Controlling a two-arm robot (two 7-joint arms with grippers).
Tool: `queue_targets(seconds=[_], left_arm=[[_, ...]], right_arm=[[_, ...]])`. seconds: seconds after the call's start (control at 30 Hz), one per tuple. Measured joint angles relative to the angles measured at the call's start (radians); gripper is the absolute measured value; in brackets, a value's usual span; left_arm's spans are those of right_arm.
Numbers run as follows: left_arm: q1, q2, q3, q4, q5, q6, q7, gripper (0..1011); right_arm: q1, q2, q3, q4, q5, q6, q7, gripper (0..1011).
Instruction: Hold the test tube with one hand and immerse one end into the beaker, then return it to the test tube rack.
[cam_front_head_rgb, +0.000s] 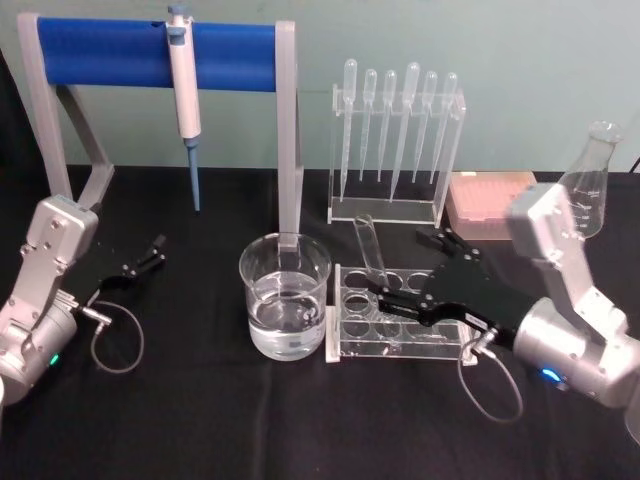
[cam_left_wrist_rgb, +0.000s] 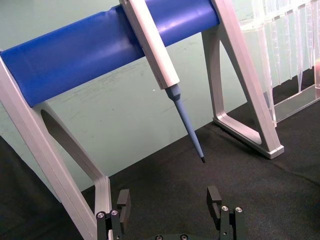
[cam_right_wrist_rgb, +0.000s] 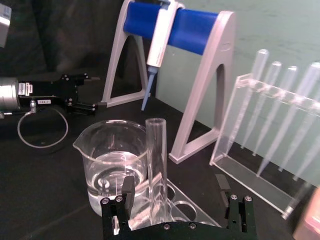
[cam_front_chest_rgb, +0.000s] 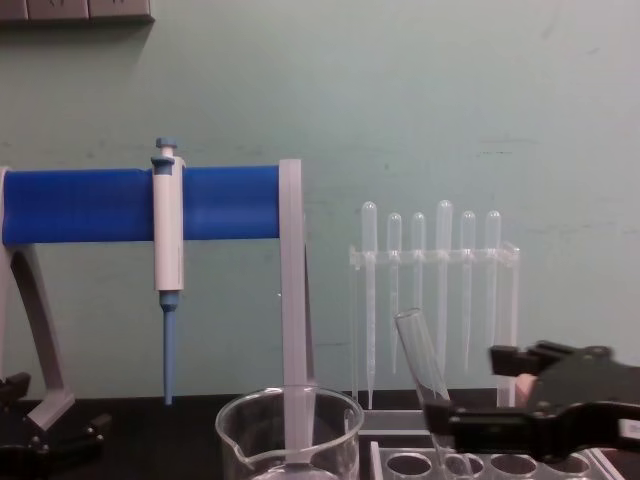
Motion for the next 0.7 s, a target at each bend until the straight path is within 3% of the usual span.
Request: queue_targets(seconds=[0.2, 0.4, 0.57, 0.7], left_arm=[[0.0, 0.0, 0.0, 0.0, 0.0, 0.0, 0.0, 1000], [0.0, 0.0, 0.0, 0.0, 0.0, 0.0, 0.0, 1000], [0.0, 0.0, 0.0, 0.0, 0.0, 0.0, 0.0, 1000], [0.0, 0.0, 0.0, 0.0, 0.0, 0.0, 0.0, 1000]], right_arm=[[0.083, -0.051, -0.04, 0.057, -0.041, 0.071, 0.033, 1002], [0.13, -0.073, -0.057, 0.076, -0.068, 0.12, 0.06, 993], [0.147, -0.081, -0.062, 0.072, -0.083, 0.163, 0.081, 907], [0.15, -0.088, -0.053, 0.067, -0.084, 0.188, 0.09, 765]])
